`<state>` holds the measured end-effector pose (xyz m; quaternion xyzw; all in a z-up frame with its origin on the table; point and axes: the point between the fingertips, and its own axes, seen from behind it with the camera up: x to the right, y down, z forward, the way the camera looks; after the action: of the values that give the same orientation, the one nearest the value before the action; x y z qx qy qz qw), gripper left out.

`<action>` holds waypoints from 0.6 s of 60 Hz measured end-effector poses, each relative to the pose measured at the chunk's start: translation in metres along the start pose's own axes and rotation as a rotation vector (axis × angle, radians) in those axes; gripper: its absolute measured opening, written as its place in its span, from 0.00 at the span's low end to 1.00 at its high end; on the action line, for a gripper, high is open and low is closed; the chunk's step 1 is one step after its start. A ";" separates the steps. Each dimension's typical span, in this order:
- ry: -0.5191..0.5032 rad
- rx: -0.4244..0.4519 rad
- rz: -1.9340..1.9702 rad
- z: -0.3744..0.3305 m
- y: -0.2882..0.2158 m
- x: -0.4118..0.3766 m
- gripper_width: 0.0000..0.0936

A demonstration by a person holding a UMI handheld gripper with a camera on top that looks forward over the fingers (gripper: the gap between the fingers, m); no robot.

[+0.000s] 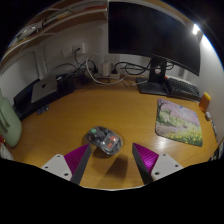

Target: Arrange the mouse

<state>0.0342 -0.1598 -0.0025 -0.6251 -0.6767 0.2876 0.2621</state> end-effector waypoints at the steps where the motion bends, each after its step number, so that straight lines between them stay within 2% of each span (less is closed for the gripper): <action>1: 0.004 0.002 -0.001 0.003 -0.002 0.001 0.92; 15: 0.047 0.036 0.001 0.049 -0.035 0.011 0.92; 20: 0.076 0.027 0.012 0.063 -0.043 0.020 0.93; 28: 0.068 0.017 0.038 0.072 -0.051 0.022 0.90; 33: 0.065 0.015 0.033 0.072 -0.049 0.018 0.50; 36: 0.083 0.010 0.029 0.070 -0.047 0.019 0.48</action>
<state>-0.0499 -0.1475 -0.0176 -0.6450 -0.6545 0.2686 0.2888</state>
